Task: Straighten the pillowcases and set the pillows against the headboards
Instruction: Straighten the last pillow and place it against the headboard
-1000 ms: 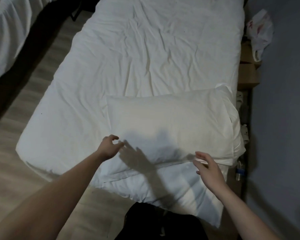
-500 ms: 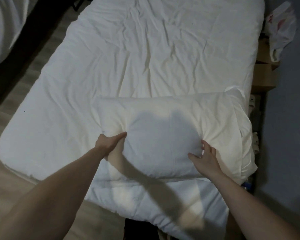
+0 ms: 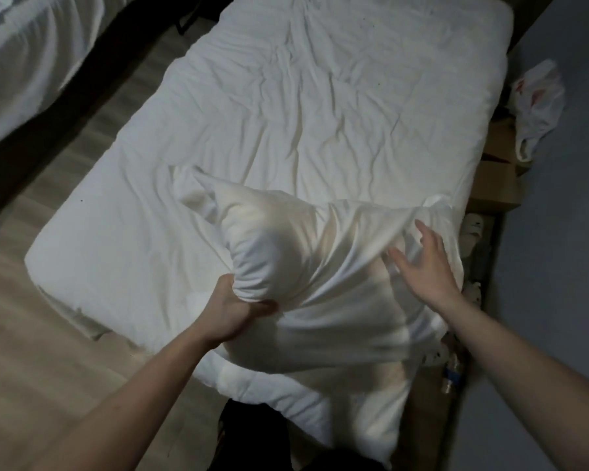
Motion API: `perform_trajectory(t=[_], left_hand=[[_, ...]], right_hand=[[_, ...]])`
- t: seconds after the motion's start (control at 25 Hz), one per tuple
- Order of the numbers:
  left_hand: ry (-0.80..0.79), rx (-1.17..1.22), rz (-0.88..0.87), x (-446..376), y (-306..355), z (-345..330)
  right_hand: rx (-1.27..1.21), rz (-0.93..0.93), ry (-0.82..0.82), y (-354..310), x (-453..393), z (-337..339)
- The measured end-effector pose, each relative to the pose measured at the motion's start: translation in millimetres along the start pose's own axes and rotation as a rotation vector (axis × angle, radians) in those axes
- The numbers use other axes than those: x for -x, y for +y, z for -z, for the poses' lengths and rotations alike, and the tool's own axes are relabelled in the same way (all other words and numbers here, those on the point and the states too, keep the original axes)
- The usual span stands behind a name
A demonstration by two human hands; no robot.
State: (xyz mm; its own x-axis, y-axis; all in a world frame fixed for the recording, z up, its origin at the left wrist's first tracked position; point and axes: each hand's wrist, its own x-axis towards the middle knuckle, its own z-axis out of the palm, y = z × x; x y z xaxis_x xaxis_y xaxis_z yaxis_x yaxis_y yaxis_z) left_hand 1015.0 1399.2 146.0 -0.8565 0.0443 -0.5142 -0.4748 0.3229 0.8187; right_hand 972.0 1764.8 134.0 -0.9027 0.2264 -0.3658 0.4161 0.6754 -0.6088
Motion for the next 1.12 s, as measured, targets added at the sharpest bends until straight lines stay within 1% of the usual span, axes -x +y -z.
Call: perform_trajectory(t=[0.16,0.28,0.36,0.44,0.52,0.6,0.68,0.8,0.88,0.96,1.04,1.08,1.12], left_hand=[[0.025,0.041,0.008,61.0,32.7,-35.9],[0.062,0.097,-0.030,109.0,47.2,-74.3],[0.098,0.125,-0.034,137.5,56.9,-100.7],[0.131,0.160,-0.079,158.3,68.6,-124.1],[0.125,0.269,-0.115,169.1,72.7,-138.5],[0.158,0.385,-0.090,169.9,59.2,-144.4],[0.231,0.423,-0.022,168.8,33.3,-143.8],[0.303,0.330,0.110,169.0,-11.6,-132.5],[0.356,0.100,0.187,170.8,-39.9,-119.5],[0.434,-0.132,0.195,171.1,-55.9,-111.3],[0.628,-0.271,0.080,174.7,-54.0,-120.9],[0.728,-0.321,-0.038,178.7,-42.1,-131.8],[0.772,-0.354,-0.196,179.7,-22.9,-141.9]], right_hand=[[0.103,0.176,-0.160,-12.4,-42.2,54.1],[0.268,0.268,-0.343,-9.2,-55.8,68.2],[0.350,0.330,-0.449,-2.6,-47.8,68.3],[0.354,0.352,-0.507,10.7,-37.0,67.7],[0.413,0.359,-0.538,21.6,-24.0,74.6],[0.541,0.413,-0.585,33.0,-12.1,84.0],[0.574,0.457,-0.616,51.3,5.1,87.6],[0.485,0.482,-0.596,90.3,48.1,83.6],[0.368,0.456,-0.576,111.6,83.0,74.3],[0.238,0.429,-0.540,116.6,110.3,67.5],[0.193,0.470,-0.533,110.3,125.7,67.1],[0.233,0.517,-0.545,106.9,129.1,66.9],[0.317,0.569,-0.558,103.5,130.0,66.5]])
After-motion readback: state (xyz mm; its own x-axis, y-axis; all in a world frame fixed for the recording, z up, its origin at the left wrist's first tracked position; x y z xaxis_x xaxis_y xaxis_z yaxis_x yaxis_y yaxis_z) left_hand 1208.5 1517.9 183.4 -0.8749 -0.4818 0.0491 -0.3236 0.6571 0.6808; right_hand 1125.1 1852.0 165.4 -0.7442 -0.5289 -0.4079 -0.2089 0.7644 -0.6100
